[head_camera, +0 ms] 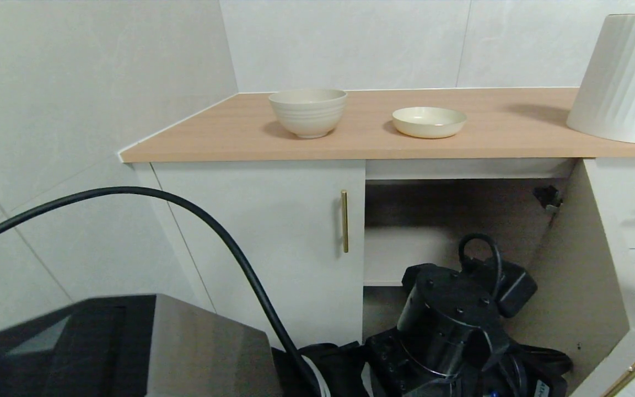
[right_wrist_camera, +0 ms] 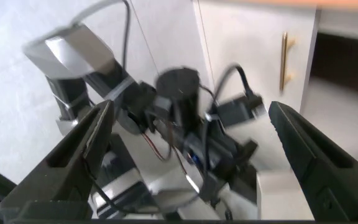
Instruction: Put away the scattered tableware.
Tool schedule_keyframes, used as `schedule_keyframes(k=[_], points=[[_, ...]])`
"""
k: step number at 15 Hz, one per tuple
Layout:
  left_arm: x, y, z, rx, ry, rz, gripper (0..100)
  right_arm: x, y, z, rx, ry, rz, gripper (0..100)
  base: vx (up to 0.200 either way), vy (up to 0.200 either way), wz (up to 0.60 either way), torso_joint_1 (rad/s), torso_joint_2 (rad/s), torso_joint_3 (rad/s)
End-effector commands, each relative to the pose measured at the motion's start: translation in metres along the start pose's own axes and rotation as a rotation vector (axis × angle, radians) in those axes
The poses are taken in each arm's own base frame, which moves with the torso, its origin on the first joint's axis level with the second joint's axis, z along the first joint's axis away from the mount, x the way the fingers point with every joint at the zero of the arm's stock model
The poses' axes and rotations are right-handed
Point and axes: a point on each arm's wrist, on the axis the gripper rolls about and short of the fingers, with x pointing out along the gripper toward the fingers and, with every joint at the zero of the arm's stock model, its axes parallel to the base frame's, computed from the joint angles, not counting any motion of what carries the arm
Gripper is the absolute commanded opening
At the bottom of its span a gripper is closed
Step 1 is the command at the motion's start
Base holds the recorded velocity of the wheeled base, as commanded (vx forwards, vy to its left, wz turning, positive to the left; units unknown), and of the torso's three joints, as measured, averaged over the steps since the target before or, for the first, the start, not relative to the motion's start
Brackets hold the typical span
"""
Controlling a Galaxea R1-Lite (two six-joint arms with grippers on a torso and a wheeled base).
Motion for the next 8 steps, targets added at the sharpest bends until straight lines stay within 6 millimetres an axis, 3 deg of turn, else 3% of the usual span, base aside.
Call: schedule_keyframes(k=[1,3,4,6,8], points=[[0.01,-0.012,0.004,0.008,0.01,-0.045,0,-0.006,0.004,0.003,-0.015,-0.027,0.006,100,0.0,0.0,0.0,0.0,0.0,0.0],[0.041,-0.032,0.01,0.021,0.03,-0.108,0,-0.007,0.005,0.005,-0.02,-0.036,0.01,100,0.0,0.0,0.0,0.0,0.0,0.0],[0.046,-0.037,0.012,0.029,0.024,-0.117,0,-0.008,0.005,0.006,-0.021,-0.038,0.01,100,0.0,0.0,0.0,0.0,0.0,0.0],[0.048,-0.047,0.022,0.035,-0.007,-0.12,0,-0.007,0.005,0.005,-0.019,-0.035,0.009,100,0.0,0.0,0.0,0.0,0.0,0.0],[0.041,-0.043,0.032,0.03,-0.065,-0.022,0,-0.006,0.004,0.004,-0.015,-0.028,0.005,100,0.0,0.0,0.0,0.0,0.0,0.0]])
